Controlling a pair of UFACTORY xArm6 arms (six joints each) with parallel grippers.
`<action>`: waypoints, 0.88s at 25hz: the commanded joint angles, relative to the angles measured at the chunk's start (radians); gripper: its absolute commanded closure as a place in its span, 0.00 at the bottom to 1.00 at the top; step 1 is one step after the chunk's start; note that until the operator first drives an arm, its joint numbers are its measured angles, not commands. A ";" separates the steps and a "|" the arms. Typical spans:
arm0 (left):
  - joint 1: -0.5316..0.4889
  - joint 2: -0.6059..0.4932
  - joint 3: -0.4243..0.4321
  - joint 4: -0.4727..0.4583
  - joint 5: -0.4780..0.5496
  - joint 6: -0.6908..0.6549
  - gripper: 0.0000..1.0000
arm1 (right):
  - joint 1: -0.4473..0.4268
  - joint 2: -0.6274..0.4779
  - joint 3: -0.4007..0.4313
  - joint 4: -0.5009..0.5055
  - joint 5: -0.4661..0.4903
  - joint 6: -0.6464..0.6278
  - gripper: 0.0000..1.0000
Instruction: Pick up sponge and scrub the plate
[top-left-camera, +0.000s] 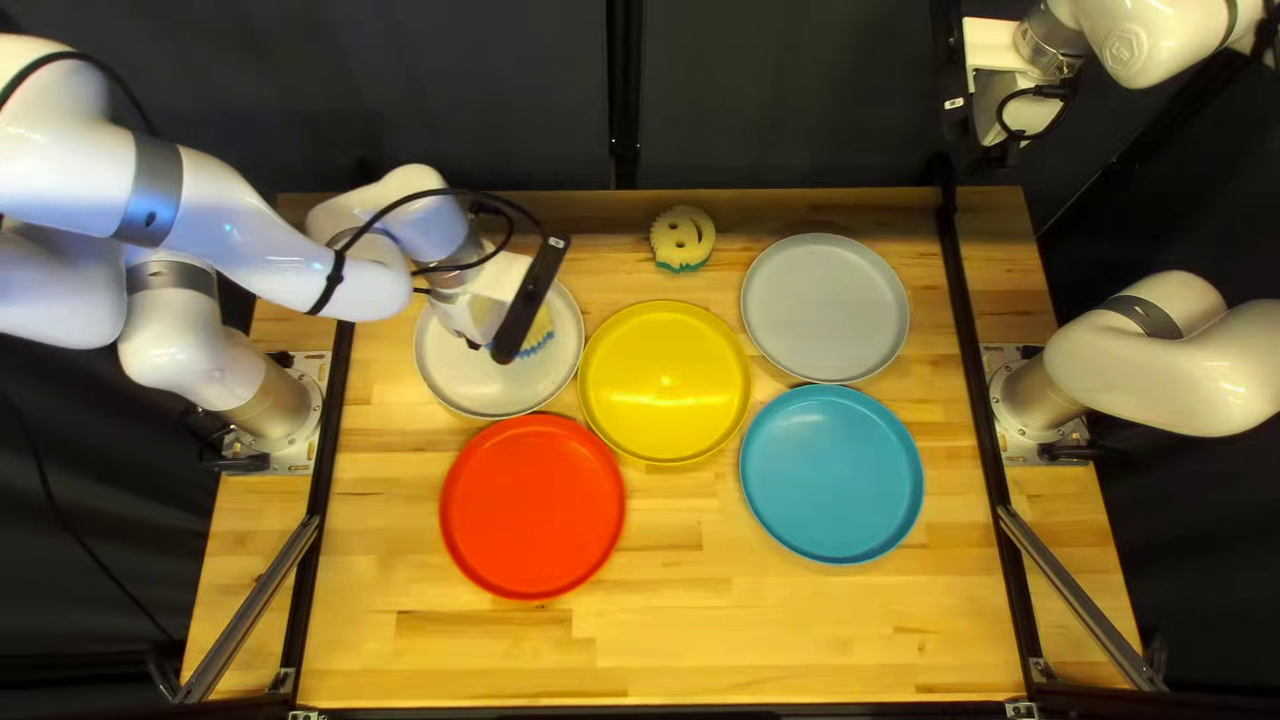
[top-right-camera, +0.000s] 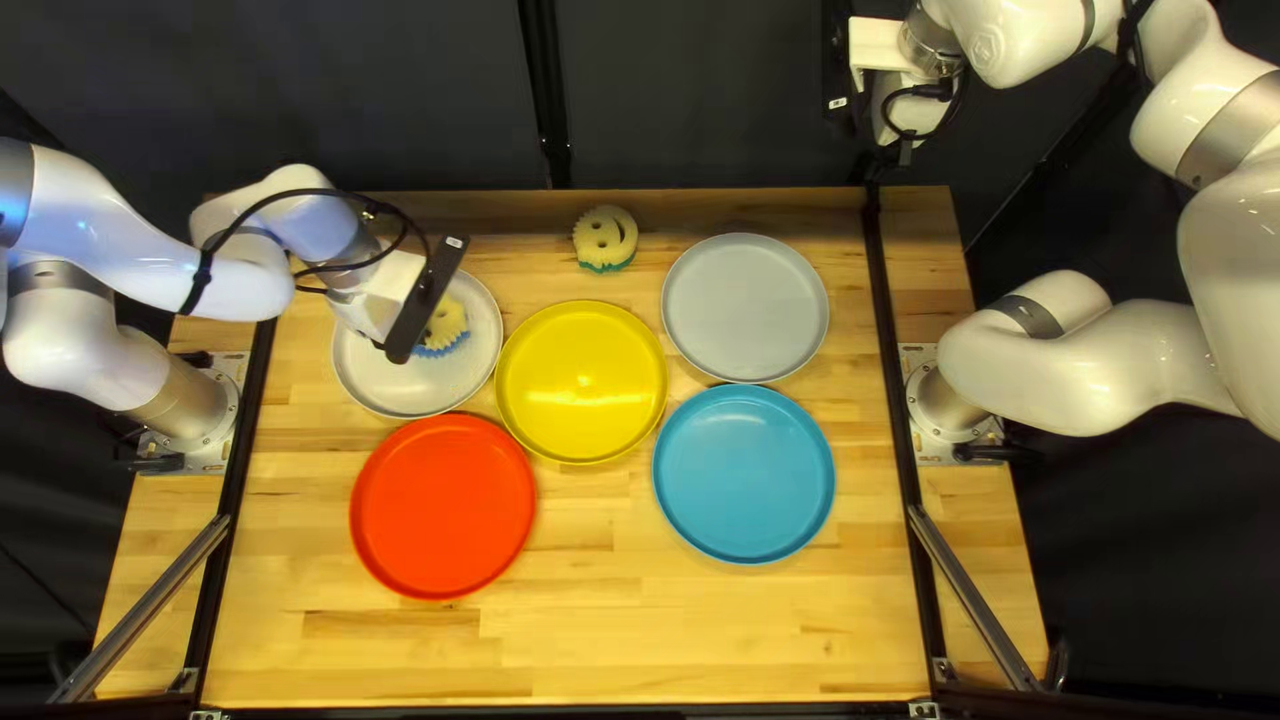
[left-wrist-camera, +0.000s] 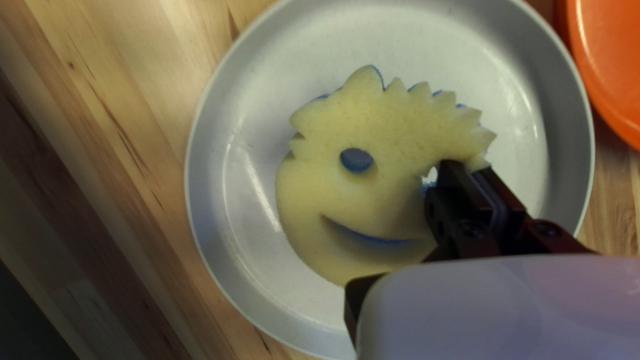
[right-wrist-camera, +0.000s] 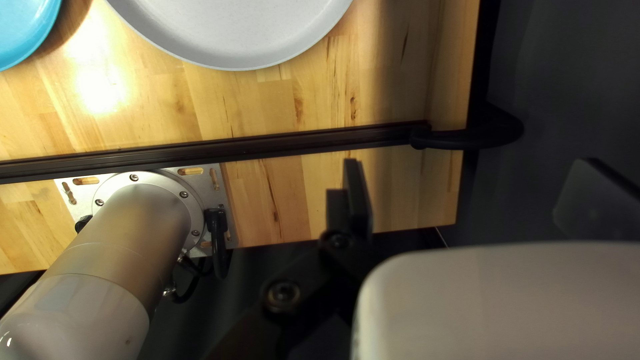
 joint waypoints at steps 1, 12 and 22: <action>-0.074 0.100 -0.073 -0.002 -0.070 -0.017 1.00 | 0.000 0.000 0.000 0.000 0.000 0.000 0.00; -0.115 0.215 -0.141 -0.070 -0.145 0.063 1.00 | 0.000 0.000 0.000 0.000 0.000 0.000 0.00; -0.120 0.256 -0.155 -0.096 -0.160 0.082 1.00 | 0.000 0.000 0.000 0.000 0.000 0.000 0.00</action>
